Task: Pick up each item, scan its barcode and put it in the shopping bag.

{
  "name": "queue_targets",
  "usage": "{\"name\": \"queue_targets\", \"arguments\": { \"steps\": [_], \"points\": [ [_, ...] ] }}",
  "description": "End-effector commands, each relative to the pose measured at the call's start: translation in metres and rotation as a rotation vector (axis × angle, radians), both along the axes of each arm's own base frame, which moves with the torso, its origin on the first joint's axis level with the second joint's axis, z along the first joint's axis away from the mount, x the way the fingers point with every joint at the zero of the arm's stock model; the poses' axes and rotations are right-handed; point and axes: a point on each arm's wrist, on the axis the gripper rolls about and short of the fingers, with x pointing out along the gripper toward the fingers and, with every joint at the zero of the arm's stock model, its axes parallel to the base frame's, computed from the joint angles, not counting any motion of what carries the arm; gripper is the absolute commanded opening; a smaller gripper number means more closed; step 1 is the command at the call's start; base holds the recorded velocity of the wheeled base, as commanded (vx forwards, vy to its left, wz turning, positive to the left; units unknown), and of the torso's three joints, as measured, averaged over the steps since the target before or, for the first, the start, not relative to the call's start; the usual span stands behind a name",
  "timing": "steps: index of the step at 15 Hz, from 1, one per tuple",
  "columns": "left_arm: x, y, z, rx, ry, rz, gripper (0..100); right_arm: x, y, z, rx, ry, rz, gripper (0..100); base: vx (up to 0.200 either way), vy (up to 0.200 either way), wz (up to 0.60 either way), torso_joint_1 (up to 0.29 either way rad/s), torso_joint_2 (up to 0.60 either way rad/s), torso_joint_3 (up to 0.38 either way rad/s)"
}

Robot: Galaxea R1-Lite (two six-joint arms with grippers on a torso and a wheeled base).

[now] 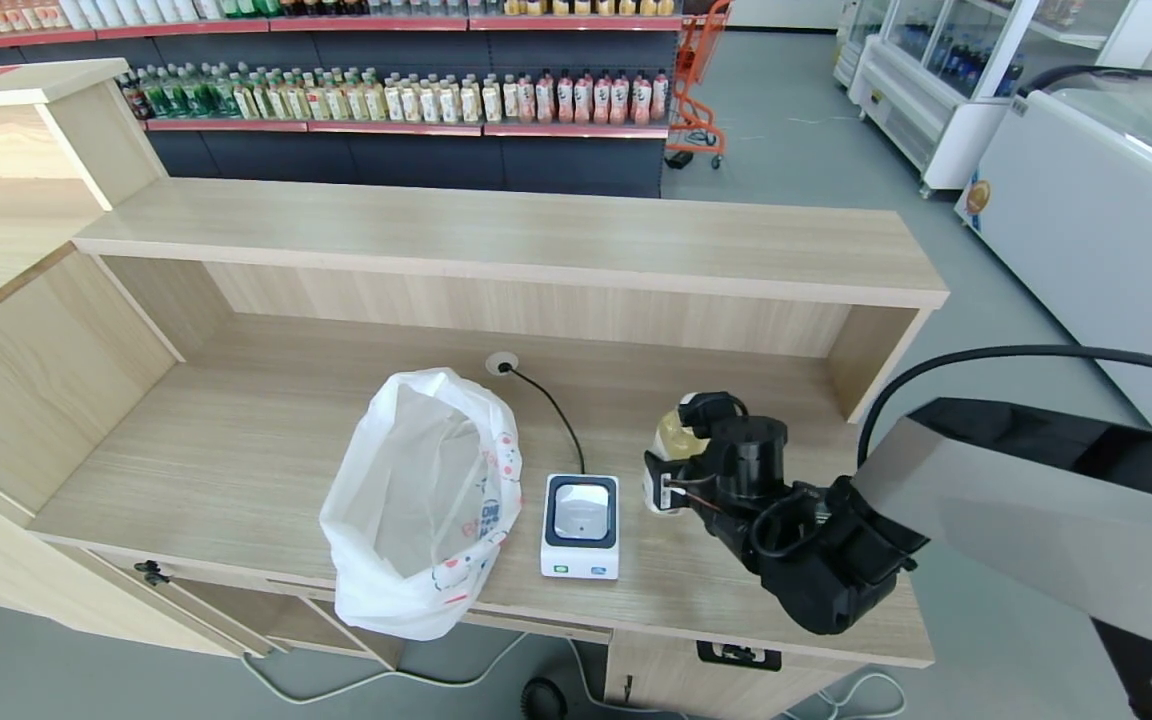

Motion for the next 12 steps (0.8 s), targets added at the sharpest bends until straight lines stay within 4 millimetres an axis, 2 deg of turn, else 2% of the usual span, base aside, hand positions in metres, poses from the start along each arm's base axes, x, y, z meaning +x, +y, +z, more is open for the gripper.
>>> {"name": "queue_targets", "arguments": {
  "steps": [1,3,5,7,9,10,11,12],
  "points": [
    [0.0,0.0,0.0,0.0,0.001,0.0,0,-0.006,-0.013,0.028,0.049,-0.032,-0.024,0,0.0,0.0,0.0,0.0,0.0,0.0],
    [0.0,0.0,0.0,0.0,0.001,0.001,0,-0.013,-0.033,0.058,0.11,-0.04,-0.017,0,0.0,0.0,0.0,0.0,0.0,0.0],
    [0.0,0.0,0.0,0.0,0.0,0.001,0,-0.034,-0.056,0.104,0.22,-0.02,0.074,0,0.0,0.0,0.0,0.0,0.0,0.0],
    [0.0,0.0,0.0,0.0,0.001,0.0,0,-0.059,-0.098,0.144,0.324,-0.018,0.172,0,0.0,0.0,0.0,0.0,0.0,0.0],
    [0.0,0.0,0.0,0.0,0.001,0.001,0,-0.116,-0.136,0.19,0.47,0.001,0.417,0,0.0,0.0,0.0,0.0,0.0,0.0],
    [0.0,0.0,0.0,0.0,0.001,0.0,0,-0.142,-0.151,0.203,0.495,0.016,0.518,0,0.0,0.0,0.0,0.0,0.0,0.0],
    [0.0,0.0,0.0,0.0,0.001,0.0,0,-0.16,-0.159,0.209,0.494,0.024,0.578,0,0.0,0.0,0.0,0.0,0.0,0.0],
    [0.0,0.0,0.0,0.0,0.001,0.0,0,-0.192,-0.167,0.215,0.492,0.036,0.676,0,0.0,0.0,0.0,0.0,0.0,0.0]
  ]
}}
